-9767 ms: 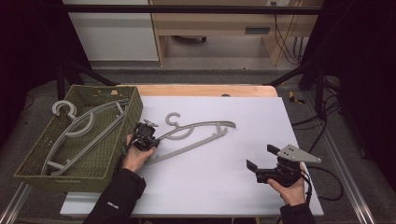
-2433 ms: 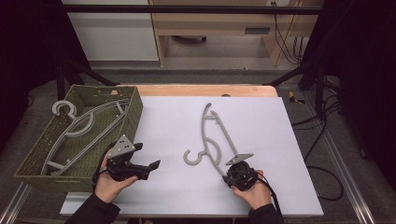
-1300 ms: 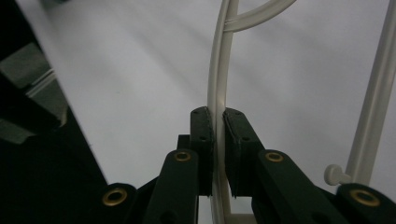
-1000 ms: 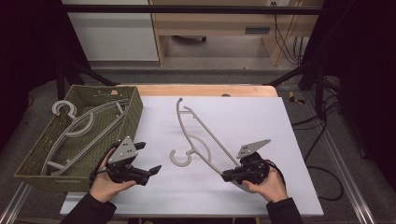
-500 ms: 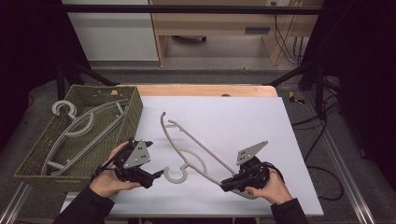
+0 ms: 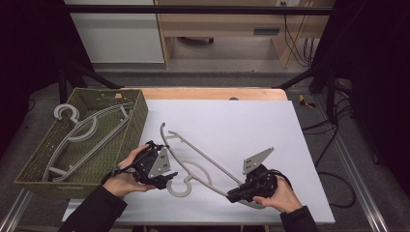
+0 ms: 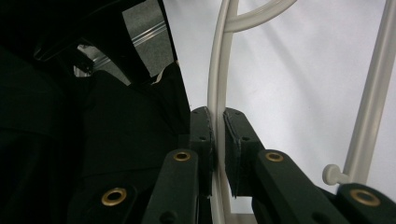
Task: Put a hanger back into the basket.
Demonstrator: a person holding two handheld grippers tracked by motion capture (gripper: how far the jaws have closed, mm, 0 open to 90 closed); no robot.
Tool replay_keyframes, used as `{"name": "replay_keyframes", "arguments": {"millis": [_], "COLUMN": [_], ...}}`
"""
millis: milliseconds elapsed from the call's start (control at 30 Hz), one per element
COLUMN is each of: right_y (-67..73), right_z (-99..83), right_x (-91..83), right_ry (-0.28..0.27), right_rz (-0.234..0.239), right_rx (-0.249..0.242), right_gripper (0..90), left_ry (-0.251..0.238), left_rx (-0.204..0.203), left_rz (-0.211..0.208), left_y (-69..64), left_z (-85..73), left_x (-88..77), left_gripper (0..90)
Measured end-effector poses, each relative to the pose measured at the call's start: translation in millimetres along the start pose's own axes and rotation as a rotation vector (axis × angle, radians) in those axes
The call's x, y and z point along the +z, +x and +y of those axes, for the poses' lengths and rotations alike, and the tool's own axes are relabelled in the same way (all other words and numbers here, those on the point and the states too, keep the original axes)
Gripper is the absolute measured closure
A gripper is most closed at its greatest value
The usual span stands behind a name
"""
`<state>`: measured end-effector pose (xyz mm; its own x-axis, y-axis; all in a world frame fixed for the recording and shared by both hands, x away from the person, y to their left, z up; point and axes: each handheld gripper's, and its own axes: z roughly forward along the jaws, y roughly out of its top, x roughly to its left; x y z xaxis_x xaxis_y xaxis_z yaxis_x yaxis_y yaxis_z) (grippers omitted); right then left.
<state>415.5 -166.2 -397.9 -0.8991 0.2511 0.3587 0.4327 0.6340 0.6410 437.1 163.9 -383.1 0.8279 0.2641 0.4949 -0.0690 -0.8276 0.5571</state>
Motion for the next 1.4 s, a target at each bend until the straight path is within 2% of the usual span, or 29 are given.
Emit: {"name": "replay_keyframes", "arguments": {"millis": [100,233,267,300,367,500,667,933,1000,1267,1300,1400], "right_y": [0.9,2.9,2.9,3.2,3.6,4.7,4.9,4.1,4.5,3.6,2.8,2.7], "right_z": [-0.1,0.1,0.1,0.2,0.1,0.1,-0.4,-1.3,-1.4,-3.2,-3.5,-4.8], "right_x": [1.5,2.5,2.5,2.3,1.6,1.1,0.3,-1.4,-2.6,-6.1,-6.0,-9.9], "right_ry": [0.008,0.011,0.011,0.01,0.006,0.012,0.005,-0.013,-0.016,-0.051,-0.064,-0.1], "right_rz": [0.01,0.034,0.034,0.04,0.049,0.06,0.06,0.057,0.054,0.039,0.037,0.015], "right_rx": [-0.009,-0.02,-0.02,-0.02,-0.034,-0.034,-0.038,-0.048,-0.038,-0.046,-0.06,-0.073], "right_gripper": [82.8,82.8,82.8,82.8,82.8,82.8,82.7,82.6,82.6,82.4,82.3,82.0], "left_ry": [-0.017,-0.006,-0.006,0.006,0.002,-0.004,0.009,0.01,0.007,0.003,0.001,0.007], "left_rx": [0.049,0.122,0.122,0.158,0.18,0.19,0.221,0.225,0.222,0.199,0.195,0.17], "left_rz": [0.0,-0.006,-0.006,-0.003,0.007,0.01,0.014,0.021,0.025,0.026,0.026,0.005], "left_y": [-1.2,-5.4,-5.4,-6.5,-8.4,-7.2,-10.1,-9.7,-9.3,-8.0,-7.5,-5.5], "left_z": [2.3,3.0,3.0,3.2,3.2,3.0,2.4,2.4,2.5,2.0,1.8,0.4], "left_x": [2.9,6.7,6.7,7.2,7.7,6.8,7.6,5.6,4.9,2.4,1.7,1.2], "left_gripper": [22.6,33.2,35.8,35.8,43.5,54.7,58.8,62.8,63.9,65.0,65.0,65.3]}}
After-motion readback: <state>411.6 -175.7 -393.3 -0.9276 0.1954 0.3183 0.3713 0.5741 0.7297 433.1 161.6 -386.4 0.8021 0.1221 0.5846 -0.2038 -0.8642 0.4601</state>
